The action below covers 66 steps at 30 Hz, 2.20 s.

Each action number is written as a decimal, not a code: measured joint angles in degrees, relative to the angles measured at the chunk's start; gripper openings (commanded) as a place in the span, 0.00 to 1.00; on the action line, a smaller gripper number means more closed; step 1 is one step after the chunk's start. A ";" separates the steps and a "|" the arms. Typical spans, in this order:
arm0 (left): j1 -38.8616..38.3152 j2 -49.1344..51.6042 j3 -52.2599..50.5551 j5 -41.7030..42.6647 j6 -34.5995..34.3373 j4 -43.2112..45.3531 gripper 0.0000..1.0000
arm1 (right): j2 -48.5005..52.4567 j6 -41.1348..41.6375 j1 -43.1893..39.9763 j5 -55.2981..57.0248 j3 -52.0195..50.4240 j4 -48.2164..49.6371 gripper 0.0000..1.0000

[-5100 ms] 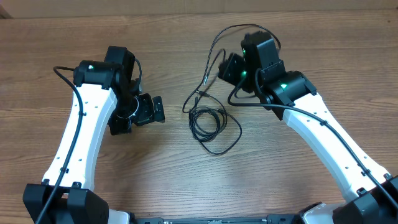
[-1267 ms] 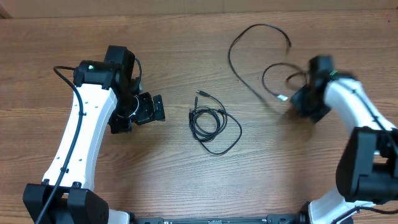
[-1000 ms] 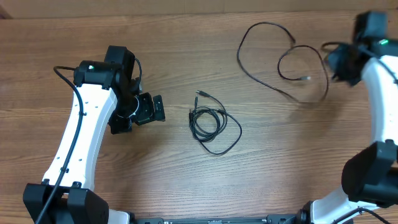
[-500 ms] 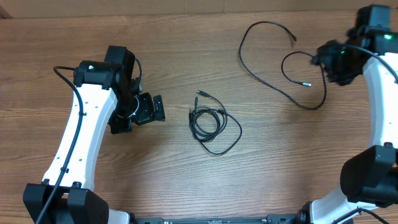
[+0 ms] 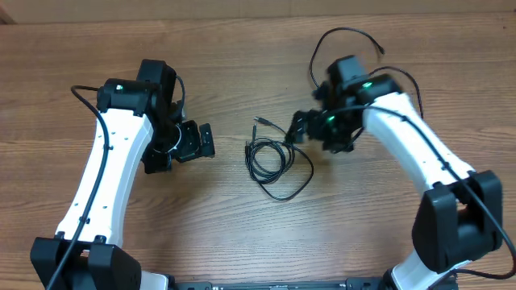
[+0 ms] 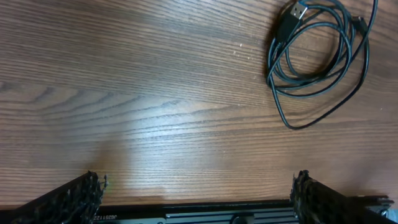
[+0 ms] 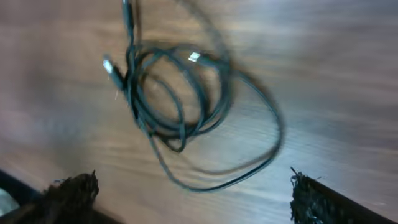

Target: Untangle cables

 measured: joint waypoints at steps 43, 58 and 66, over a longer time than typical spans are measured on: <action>-17.88 0.00 -6.19 1.57 -3.65 10.95 0.99 | 0.09 10.12 0.09 -3.54 -1.20 1.70 1.00; -17.88 0.00 -6.23 -0.35 -5.20 21.94 0.99 | 0.09 10.16 -9.25 -2.19 -1.22 8.98 1.00; -17.88 0.00 -6.23 -0.68 -5.18 25.14 1.00 | 0.09 10.14 -9.27 -0.48 -1.22 5.90 1.00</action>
